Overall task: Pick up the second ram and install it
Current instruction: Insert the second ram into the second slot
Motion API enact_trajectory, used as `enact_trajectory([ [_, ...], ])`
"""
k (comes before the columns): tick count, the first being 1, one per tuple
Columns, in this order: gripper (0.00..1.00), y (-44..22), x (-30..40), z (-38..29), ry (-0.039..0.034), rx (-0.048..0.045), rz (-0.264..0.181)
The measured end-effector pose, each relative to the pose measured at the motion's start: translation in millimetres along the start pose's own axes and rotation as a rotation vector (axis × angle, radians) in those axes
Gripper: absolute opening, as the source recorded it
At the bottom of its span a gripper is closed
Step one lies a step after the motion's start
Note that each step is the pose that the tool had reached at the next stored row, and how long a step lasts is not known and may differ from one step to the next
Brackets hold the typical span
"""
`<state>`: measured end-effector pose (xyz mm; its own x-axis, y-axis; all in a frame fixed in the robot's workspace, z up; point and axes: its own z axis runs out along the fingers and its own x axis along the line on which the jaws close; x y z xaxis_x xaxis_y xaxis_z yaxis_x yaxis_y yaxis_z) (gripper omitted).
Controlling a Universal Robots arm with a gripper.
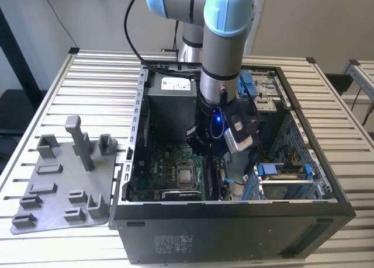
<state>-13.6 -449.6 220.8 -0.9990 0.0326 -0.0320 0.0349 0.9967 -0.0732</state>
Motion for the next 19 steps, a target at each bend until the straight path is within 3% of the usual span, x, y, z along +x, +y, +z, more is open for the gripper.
enact_trajectory([
  [15,0.14,0.4,-0.7,3.8,-0.0001,-0.0002,-0.001],
  [19,0.14,0.2,-0.6,7.3,-0.0010,-0.0019,-0.002],
])
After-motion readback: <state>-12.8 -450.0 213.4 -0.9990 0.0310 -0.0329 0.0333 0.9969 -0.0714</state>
